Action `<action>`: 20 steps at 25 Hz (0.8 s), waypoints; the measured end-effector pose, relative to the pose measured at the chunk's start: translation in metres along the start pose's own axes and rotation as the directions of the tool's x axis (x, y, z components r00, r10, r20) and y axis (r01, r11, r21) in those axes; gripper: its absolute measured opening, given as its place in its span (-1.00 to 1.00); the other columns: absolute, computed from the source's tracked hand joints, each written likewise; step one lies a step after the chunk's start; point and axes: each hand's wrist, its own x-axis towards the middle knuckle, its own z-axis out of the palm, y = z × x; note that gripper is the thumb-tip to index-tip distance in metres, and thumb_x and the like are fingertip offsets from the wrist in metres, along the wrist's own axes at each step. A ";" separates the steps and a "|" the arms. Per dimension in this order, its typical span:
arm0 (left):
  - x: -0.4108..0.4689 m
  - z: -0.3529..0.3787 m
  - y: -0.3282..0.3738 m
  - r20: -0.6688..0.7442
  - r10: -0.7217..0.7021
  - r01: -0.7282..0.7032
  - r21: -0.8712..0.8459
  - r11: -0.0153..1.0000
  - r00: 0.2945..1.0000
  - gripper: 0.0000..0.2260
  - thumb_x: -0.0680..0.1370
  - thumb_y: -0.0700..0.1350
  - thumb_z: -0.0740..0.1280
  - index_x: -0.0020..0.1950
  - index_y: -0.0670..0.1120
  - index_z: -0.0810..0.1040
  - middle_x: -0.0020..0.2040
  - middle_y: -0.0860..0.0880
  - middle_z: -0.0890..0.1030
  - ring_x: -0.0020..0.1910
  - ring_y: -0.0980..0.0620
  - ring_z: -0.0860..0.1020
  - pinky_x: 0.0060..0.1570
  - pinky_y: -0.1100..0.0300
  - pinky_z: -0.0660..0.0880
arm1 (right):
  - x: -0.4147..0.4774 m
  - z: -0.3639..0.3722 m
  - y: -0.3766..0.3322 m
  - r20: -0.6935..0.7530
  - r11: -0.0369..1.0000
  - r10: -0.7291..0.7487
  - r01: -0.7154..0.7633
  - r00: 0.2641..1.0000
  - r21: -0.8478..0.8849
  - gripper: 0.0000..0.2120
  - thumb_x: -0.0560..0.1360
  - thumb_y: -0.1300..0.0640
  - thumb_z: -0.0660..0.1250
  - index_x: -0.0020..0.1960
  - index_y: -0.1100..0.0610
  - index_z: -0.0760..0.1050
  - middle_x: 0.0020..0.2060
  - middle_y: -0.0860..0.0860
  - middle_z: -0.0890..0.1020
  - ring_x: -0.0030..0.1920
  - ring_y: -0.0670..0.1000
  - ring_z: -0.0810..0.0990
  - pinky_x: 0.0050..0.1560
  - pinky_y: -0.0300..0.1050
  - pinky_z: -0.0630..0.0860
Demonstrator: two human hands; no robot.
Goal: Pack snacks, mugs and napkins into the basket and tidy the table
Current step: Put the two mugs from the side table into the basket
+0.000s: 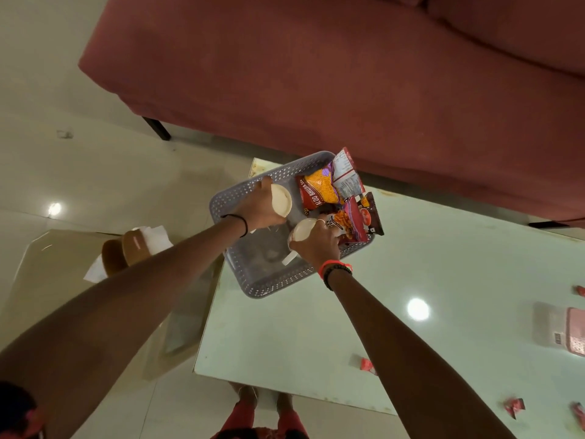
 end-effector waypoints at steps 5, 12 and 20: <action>0.033 0.014 0.014 0.053 0.031 -0.032 0.018 0.999 0.998 -0.15 0.26 -0.07 0.55 0.38 -0.19 0.12 0.34 -0.25 0.35 0.25 -0.22 0.44 0.13 -0.05 0.50 | 0.008 0.008 0.007 -0.013 0.998 0.043 -0.042 0.999 0.049 -0.13 0.33 -0.04 0.49 0.45 0.22 0.12 0.28 0.27 0.32 0.24 0.32 0.44 0.27 0.15 0.45; 0.058 0.019 0.013 0.103 0.065 -0.074 0.080 0.994 0.993 -0.13 0.27 -0.06 0.54 0.41 -0.18 0.11 0.34 -0.23 0.35 0.27 -0.22 0.40 0.08 0.00 0.45 | 0.012 0.007 0.009 0.045 0.995 0.033 -0.037 0.998 0.091 -0.09 0.30 0.03 0.54 0.46 0.19 0.09 0.32 0.28 0.26 0.28 0.33 0.40 0.32 0.18 0.40; 0.068 -0.009 -0.003 0.242 0.133 -0.144 0.026 0.989 0.961 -0.17 0.30 0.00 0.54 0.45 -0.09 0.19 0.38 -0.13 0.40 0.33 -0.14 0.38 0.19 0.06 0.36 | 0.012 0.000 0.016 0.070 0.978 0.008 -0.023 0.997 0.205 -0.18 0.26 0.16 0.57 0.39 0.18 0.21 0.29 0.24 0.29 0.23 0.29 0.45 0.23 0.15 0.47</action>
